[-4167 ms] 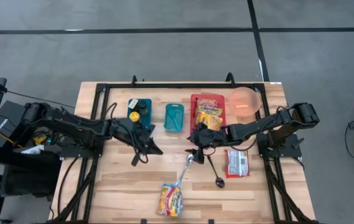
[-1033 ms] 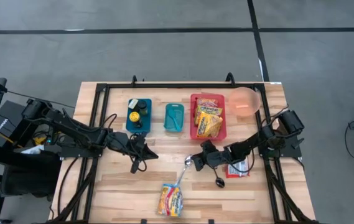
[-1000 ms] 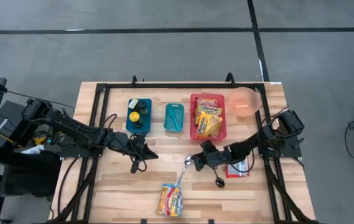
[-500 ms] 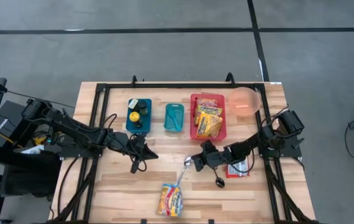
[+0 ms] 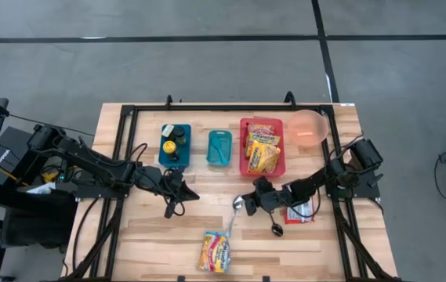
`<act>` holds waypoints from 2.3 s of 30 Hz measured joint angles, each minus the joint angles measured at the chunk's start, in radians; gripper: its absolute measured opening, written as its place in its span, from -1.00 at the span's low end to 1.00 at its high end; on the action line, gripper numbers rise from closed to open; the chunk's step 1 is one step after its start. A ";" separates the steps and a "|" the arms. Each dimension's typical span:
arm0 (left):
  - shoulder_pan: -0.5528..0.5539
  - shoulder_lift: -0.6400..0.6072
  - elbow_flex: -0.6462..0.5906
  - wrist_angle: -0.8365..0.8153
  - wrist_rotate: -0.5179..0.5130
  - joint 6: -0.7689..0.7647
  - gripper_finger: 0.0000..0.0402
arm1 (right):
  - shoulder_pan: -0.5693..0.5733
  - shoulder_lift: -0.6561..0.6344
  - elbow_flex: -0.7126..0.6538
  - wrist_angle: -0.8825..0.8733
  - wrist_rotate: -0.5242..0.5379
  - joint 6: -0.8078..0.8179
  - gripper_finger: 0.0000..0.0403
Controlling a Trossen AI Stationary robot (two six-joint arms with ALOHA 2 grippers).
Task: Pick & Place Food Item
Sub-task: Put the silver spoon into the green bin
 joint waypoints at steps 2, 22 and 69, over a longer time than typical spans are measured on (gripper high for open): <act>0.000 0.000 0.000 0.000 0.000 -0.001 -1.00 | 0.000 0.000 0.000 0.004 0.002 -0.006 -1.00; 0.000 0.000 0.000 0.000 0.000 -0.001 -1.00 | -0.056 -0.005 0.002 0.007 -0.112 -0.043 -0.94; 0.000 0.000 0.000 0.000 0.000 -0.002 -1.00 | -0.105 -0.003 0.107 -0.152 -0.234 -0.156 -0.55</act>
